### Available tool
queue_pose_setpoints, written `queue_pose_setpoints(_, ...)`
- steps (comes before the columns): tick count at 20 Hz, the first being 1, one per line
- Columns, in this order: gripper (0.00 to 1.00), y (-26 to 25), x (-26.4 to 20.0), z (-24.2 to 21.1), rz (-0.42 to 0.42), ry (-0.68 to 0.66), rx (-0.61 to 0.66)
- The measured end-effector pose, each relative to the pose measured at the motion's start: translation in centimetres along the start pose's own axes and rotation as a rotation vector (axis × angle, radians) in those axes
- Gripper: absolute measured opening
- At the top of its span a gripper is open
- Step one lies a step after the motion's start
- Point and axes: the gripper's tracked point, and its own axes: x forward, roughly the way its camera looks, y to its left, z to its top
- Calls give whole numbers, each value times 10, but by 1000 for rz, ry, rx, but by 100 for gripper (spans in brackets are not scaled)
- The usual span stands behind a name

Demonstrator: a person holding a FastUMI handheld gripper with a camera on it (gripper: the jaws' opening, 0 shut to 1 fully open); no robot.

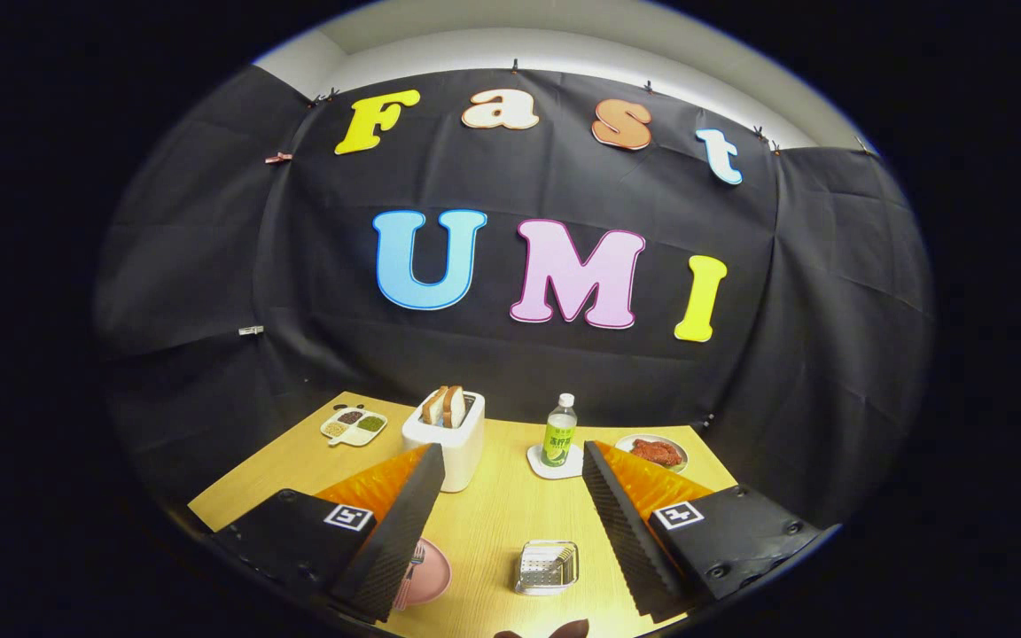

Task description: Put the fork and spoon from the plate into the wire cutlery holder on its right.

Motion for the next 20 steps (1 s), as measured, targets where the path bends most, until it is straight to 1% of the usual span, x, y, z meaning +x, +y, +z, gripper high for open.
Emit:
queue_pose_setpoints(3,98,18,0,-19,69,80,4)
queue_pose_setpoints(6,98,44,-4,-48,165,195,-15)
queue_pose_setpoints(11,99,86,-17,-128,310,442,-65)
queue_pose_setpoints(14,99,107,-23,-174,352,582,-52)
queue_pose_setpoints(18,95,122,-26,-237,371,747,-87)
queue_pose_setpoints(19,90,125,-27,-252,380,787,-94)
queue_pose_setpoints(20,82,127,-26,-266,382,820,-103)
